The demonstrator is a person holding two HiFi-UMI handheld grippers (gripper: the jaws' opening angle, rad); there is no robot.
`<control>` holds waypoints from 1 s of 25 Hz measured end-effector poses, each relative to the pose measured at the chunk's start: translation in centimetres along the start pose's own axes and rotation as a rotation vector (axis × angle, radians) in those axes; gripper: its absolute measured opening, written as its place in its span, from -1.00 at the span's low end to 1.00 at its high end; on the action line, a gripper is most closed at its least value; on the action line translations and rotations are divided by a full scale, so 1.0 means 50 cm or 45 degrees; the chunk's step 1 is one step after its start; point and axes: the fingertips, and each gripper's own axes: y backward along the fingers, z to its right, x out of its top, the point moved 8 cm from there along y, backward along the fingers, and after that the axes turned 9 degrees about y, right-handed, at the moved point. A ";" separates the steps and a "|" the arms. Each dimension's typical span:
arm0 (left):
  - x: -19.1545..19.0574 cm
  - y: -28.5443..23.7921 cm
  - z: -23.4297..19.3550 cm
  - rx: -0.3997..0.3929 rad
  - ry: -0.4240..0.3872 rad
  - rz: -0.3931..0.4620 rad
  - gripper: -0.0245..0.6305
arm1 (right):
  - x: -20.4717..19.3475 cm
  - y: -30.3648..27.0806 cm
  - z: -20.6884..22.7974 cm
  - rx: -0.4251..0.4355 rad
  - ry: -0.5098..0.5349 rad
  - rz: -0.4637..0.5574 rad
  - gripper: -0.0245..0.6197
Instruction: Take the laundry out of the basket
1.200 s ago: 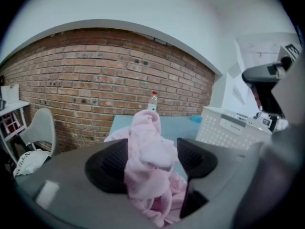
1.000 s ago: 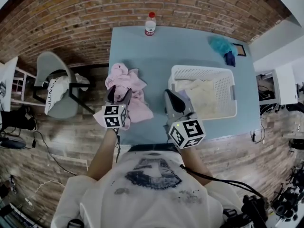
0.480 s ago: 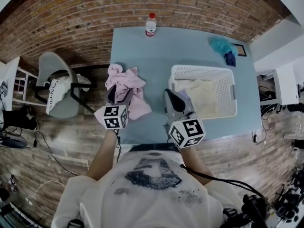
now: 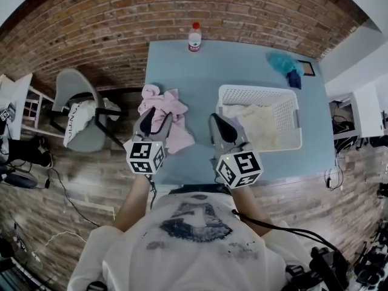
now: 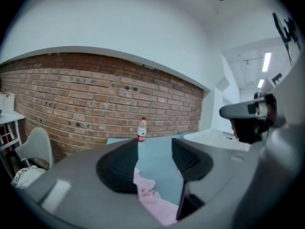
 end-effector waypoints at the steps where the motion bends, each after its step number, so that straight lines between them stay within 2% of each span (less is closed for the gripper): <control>1: 0.012 0.010 0.008 -0.006 -0.014 0.020 -0.29 | 0.003 0.003 -0.001 0.003 0.003 0.007 -0.93; 14: 0.072 0.093 0.073 -0.038 -0.085 0.153 -0.95 | 0.032 0.036 -0.018 0.043 0.044 0.079 -0.93; 25: 0.080 0.116 0.059 0.014 -0.073 0.172 -0.95 | 0.038 0.033 -0.032 0.075 0.053 0.075 -0.93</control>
